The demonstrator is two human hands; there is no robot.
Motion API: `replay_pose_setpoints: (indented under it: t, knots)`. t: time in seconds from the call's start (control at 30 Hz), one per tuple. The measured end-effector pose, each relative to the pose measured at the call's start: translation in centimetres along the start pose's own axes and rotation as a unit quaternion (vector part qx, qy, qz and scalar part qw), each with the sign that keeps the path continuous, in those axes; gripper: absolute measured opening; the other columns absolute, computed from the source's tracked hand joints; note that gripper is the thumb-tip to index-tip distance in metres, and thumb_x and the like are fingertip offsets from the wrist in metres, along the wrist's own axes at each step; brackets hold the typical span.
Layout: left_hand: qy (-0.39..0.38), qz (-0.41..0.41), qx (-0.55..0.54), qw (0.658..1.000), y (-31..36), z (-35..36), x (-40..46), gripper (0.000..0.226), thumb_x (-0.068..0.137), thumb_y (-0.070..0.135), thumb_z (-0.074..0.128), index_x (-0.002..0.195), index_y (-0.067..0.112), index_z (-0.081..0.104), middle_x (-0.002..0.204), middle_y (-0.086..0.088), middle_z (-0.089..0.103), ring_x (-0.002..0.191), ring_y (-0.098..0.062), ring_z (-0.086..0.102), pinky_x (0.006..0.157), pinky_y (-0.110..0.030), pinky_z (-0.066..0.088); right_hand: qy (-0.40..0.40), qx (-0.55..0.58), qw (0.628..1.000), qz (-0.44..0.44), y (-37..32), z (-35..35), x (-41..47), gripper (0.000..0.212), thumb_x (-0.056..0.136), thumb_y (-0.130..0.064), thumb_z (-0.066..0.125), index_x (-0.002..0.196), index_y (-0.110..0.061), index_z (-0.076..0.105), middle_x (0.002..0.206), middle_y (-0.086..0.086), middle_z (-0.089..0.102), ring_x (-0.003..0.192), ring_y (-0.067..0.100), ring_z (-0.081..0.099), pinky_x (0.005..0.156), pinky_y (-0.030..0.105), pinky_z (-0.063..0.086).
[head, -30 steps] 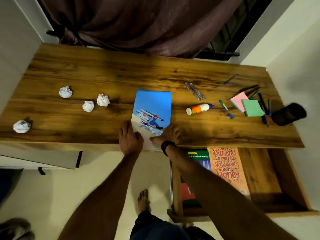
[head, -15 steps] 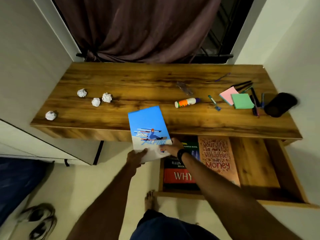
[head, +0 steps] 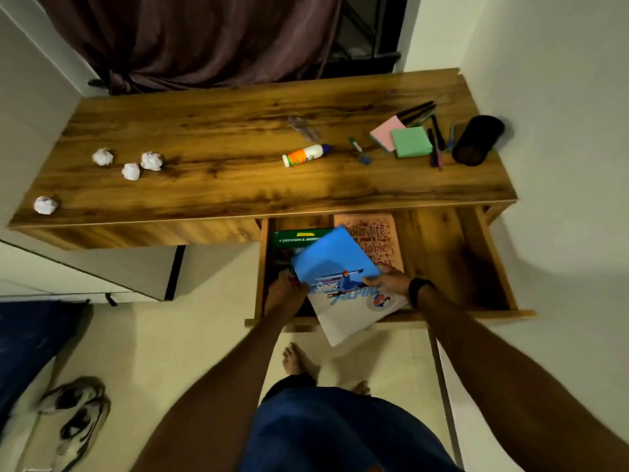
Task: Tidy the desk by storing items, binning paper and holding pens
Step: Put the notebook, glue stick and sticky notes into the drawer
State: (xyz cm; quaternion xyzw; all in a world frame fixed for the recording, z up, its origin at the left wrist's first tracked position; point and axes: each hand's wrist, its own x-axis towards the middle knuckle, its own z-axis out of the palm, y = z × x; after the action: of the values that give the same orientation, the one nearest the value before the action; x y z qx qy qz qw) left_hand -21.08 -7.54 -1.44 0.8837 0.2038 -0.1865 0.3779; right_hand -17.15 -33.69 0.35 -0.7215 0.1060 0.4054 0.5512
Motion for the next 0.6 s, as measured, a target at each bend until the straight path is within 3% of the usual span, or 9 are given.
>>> replay_pose_setpoints:
  t: [0.1,0.2,0.27,0.33,0.43,0.6]
  knots:
    - [-0.066,0.039,0.054,0.996,0.7,3.8,-1.3,0.071,0.087,0.054,0.061,0.143,0.018,0.036,0.140,-0.009,0.052,0.127,-0.033,0.051,0.100,-0.044,0.047,0.055,0.020,0.998,0.008,1.9,-3.5,-1.8,0.047,0.093,-0.020,0.064,0.134,-0.019,0.041,0.128,-0.004,0.048,0.118,0.016,0.047,0.103,0.031,0.036]
    - [-0.085,0.093,0.252,0.960,0.4,6.6,-3.1,0.072,0.096,0.063,0.032,0.152,0.020,0.024,0.152,-0.009,0.039,0.138,-0.031,0.039,0.112,-0.043,0.032,0.127,0.060,0.990,0.024,4.0,-5.4,-1.6,0.082,0.085,-0.036,0.072,0.149,-0.013,0.027,0.149,0.006,0.038,0.132,0.026,0.044,0.107,0.036,0.037]
    - [-0.083,0.109,0.293,0.946,0.0,7.1,-2.9,0.070,0.097,0.063,0.023,0.153,0.020,0.021,0.154,-0.008,0.037,0.140,-0.030,0.035,0.115,-0.043,0.028,0.193,0.063,0.979,0.024,4.1,-5.9,-1.7,0.075,0.094,-0.022,0.062,0.151,-0.005,0.017,0.152,0.015,0.033,0.137,0.032,0.038,0.105,0.035,0.035]
    - [-0.105,0.115,0.282,0.947,-0.6,6.9,-2.0,0.074,0.095,0.067,0.022,0.153,0.021,0.021,0.155,-0.008,0.035,0.141,-0.031,0.033,0.114,-0.046,0.029,0.216,0.055,0.975,0.015,3.8,-5.9,-1.7,0.065,0.095,-0.011,0.059,0.148,-0.002,0.023,0.147,0.018,0.040,0.135,0.034,0.041,0.103,0.036,0.036]
    - [-0.118,0.121,0.279,0.945,-1.2,6.8,-1.3,0.081,0.088,0.074,0.018,0.149,0.021,0.026,0.150,-0.008,0.041,0.138,-0.031,0.038,0.109,-0.050,0.037,0.223,0.047,0.974,-0.005,3.5,-5.6,-0.4,0.069,0.089,0.004,0.062,0.146,-0.004,0.024,0.142,0.023,0.045,0.129,0.036,0.047,0.103,0.039,0.039]
    - [-0.120,0.099,0.285,0.946,-1.1,6.9,-1.6,0.089,0.083,0.076,0.013,0.148,0.017,0.030,0.152,-0.009,0.039,0.140,-0.029,0.035,0.113,-0.050,0.031,0.267,-0.047,0.962,-0.045,2.5,-4.6,2.5,0.059,0.090,0.000,0.062,0.143,-0.001,0.036,0.147,0.016,0.041,0.134,0.036,0.040,0.113,0.042,0.032]
